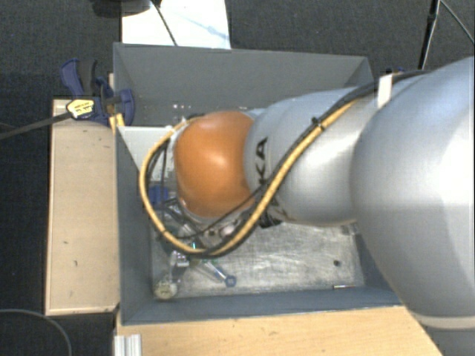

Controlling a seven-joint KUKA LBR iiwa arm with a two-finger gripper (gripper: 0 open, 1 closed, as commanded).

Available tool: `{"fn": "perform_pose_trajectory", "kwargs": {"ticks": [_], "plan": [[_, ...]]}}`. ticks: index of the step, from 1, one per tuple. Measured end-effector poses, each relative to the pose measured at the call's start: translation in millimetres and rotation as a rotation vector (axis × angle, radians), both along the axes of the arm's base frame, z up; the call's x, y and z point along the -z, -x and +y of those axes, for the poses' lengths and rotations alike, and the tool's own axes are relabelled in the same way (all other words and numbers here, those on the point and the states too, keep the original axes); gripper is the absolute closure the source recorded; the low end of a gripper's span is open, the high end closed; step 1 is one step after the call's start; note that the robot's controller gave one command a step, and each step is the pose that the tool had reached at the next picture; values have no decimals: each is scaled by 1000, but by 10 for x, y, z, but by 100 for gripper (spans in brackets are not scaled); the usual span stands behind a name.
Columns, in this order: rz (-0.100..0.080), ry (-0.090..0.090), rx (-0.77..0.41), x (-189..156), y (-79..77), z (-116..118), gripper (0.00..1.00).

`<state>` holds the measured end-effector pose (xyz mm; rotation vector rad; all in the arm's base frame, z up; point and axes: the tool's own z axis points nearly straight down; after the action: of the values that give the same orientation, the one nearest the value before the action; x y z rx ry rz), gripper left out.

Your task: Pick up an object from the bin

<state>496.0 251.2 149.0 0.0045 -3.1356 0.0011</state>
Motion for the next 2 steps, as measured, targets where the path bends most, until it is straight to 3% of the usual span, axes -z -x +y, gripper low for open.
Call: {"fn": "perform_pose_trajectory", "kwargs": {"ticks": [1, 2], "plan": [[-3, 3, 127, 603, -261, -650, 0], [0, 2, 161, 796, -86, -309, 0]]}}
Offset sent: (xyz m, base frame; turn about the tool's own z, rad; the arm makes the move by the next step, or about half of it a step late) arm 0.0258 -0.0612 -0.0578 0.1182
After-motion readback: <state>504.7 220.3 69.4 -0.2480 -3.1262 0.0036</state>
